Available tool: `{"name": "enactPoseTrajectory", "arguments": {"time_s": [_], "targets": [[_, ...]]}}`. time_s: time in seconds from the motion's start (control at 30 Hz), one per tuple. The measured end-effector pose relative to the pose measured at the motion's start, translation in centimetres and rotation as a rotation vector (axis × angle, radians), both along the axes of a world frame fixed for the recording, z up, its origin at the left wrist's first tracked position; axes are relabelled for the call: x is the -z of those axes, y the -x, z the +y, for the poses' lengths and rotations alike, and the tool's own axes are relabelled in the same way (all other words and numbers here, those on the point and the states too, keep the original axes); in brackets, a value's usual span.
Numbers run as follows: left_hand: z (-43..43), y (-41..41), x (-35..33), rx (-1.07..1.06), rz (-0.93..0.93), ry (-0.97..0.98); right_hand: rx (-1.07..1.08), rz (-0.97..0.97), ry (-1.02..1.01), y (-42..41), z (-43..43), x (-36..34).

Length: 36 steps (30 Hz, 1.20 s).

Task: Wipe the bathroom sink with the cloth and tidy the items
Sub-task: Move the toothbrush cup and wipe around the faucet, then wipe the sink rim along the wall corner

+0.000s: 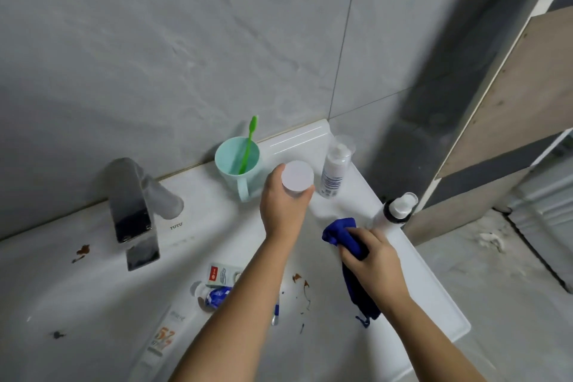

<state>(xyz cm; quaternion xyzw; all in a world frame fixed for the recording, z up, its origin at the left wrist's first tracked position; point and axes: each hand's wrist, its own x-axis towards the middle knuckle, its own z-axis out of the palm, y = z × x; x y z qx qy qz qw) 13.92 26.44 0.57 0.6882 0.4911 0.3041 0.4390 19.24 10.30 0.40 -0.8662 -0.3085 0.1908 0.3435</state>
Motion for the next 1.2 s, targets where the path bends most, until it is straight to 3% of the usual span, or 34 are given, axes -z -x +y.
{"name": "enactPoseTrajectory", "arguments": {"time_s": [0.37,0.73,0.87,0.93,1.2], "targets": [[2.5,-4.4,4.2,-0.034,0.035,-0.024,-0.058,0.023,0.032,-1.0,0.0,1.2],[2.4,-3.0,4.9,0.085,-0.036,0.001,-0.156,-0.026,0.015,-1.2,-0.3,1.2],[-1.0,1.5,3.5,0.055,-0.017,0.017,-0.221,-0.018,0.010,-0.5,-0.7,0.8],[-3.6,5.5,2.5,0.000,-0.001,-0.070,-0.283,0.001,0.004,0.2,-0.6,0.7],[-11.7,22.7,1.0,-0.301,0.297,-0.187,-0.653,0.007,0.006,6.0,0.7,0.9]]}}
